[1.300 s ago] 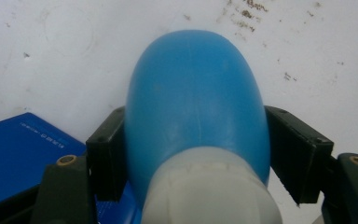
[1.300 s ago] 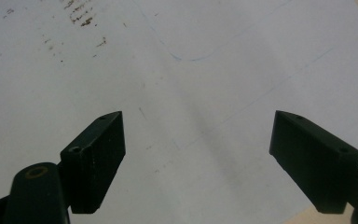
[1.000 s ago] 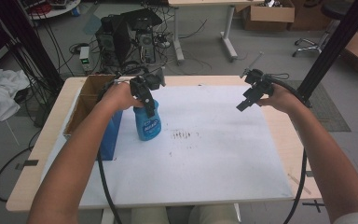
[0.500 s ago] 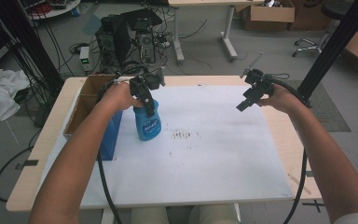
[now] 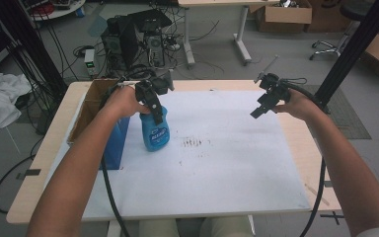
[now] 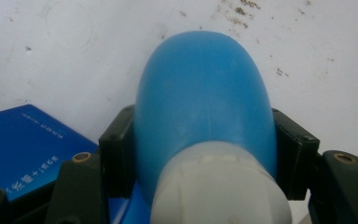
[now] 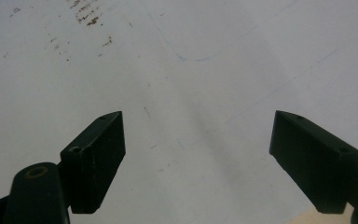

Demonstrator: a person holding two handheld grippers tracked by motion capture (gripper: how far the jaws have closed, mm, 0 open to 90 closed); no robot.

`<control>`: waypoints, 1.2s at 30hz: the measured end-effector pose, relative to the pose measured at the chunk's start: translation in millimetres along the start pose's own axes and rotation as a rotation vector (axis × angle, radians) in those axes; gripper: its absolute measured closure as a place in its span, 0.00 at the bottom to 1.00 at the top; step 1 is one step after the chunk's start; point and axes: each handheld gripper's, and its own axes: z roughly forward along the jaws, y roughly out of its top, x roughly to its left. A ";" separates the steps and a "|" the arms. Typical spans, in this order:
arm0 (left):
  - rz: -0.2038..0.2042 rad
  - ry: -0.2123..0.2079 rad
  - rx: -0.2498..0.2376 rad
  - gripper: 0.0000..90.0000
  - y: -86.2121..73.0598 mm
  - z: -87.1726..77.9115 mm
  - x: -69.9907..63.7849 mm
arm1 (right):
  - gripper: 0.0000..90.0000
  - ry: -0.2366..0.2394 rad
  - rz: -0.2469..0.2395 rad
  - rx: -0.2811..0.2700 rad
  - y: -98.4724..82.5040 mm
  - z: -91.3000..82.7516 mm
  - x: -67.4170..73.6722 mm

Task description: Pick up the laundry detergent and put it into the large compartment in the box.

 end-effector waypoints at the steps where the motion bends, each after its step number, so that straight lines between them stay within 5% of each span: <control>1: -0.007 0.006 0.000 0.42 -0.5 -2.9 -1.0 | 0.20 0.000 0.000 0.000 0.0 0.0 0.0; 15: -0.165 0.105 -0.066 0.42 -9.3 -67.7 -15.5 | 0.20 -0.008 -0.022 -0.009 -1.1 -6.7 10.4; 36: -0.346 0.113 -0.083 0.42 -16.7 -129.1 -24.9 | 0.20 -0.014 -0.050 -0.028 -4.6 -16.9 19.3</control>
